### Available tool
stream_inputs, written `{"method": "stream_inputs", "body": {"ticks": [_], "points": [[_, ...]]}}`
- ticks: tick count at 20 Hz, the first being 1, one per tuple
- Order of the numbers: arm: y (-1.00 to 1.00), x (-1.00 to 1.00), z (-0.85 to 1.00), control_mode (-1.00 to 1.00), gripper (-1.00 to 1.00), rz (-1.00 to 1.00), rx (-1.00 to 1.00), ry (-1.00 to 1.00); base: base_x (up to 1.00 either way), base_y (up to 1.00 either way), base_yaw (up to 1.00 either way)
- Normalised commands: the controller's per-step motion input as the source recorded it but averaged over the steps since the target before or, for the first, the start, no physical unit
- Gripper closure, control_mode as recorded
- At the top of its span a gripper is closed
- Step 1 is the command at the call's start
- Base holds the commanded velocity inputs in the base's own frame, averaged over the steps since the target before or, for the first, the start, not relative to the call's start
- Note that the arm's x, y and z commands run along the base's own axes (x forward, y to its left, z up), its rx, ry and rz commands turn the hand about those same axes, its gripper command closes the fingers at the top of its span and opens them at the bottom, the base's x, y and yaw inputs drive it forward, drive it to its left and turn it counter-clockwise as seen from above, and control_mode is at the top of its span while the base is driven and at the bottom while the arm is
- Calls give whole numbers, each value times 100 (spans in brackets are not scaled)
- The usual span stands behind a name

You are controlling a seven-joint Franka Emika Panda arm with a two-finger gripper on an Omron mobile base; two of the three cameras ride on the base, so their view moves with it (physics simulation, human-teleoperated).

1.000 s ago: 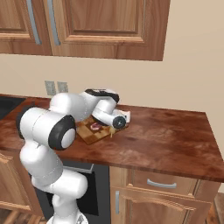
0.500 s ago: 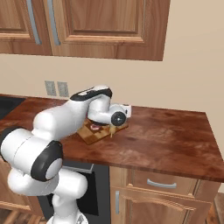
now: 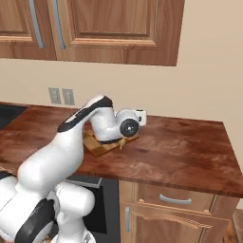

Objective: Open the cabinet, retrieve the rolling pin, and place it next to the meat on the cutting board to prepare for tenderizing.

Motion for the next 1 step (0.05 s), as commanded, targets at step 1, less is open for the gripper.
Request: {"method": "stream_inputs", "body": {"ticks": [1], "points": [[-28, -89, 56, -100, -100, -1, 0, 0, 0, 0, 0]]}}
